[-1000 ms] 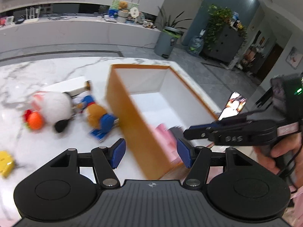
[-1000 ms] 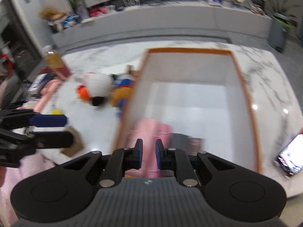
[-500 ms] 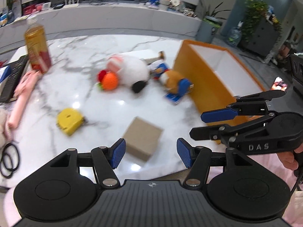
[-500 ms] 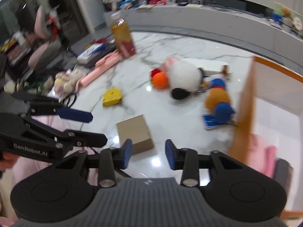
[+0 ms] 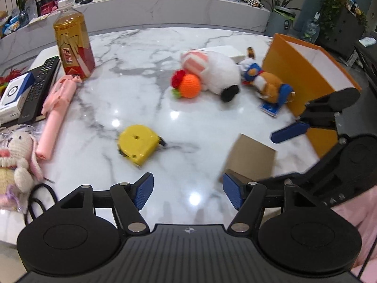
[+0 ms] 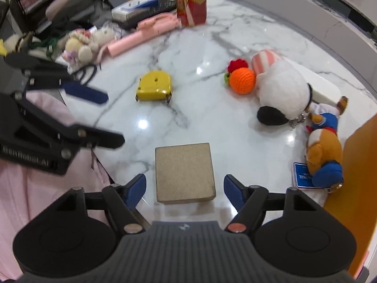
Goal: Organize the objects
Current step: 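Grasp the yellow tape measure with the left tool while the right tool grasps the cardboard cube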
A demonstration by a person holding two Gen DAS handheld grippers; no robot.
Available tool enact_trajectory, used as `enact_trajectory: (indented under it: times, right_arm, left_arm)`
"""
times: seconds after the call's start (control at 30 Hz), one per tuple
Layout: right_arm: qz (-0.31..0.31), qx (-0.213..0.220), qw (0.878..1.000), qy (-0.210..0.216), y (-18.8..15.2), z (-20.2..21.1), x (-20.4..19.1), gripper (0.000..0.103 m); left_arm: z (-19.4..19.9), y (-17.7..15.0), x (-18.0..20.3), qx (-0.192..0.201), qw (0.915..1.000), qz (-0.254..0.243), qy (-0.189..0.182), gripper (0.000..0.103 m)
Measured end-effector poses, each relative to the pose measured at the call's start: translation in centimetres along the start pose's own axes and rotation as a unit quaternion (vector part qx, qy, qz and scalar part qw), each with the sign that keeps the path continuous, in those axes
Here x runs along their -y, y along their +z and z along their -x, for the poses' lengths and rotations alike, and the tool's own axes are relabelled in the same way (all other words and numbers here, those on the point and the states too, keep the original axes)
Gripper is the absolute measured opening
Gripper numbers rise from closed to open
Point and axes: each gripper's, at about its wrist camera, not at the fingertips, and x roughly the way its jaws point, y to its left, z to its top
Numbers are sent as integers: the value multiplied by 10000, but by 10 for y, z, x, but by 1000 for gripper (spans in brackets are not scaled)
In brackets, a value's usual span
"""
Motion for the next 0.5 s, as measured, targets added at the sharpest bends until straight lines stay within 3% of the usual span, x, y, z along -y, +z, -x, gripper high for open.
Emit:
enact_trajectory:
  times: [0.13, 0.27, 0.5]
  right_arm:
    - [162, -173, 9997, 18, 4, -9, -3, 75]
    - [355, -299, 9989, 1, 15, -16, -4, 74]
    - [429, -672, 9967, 176, 30, -26, 2, 69]
  left_arm:
    - [-14, 9, -13, -116, 9997, -196, 114, 77]
    - [-31, 21, -19, -271, 9970, -716, 148, 77]
    - [-62, 34, -29, -543, 9817, -1805, 258, 77]
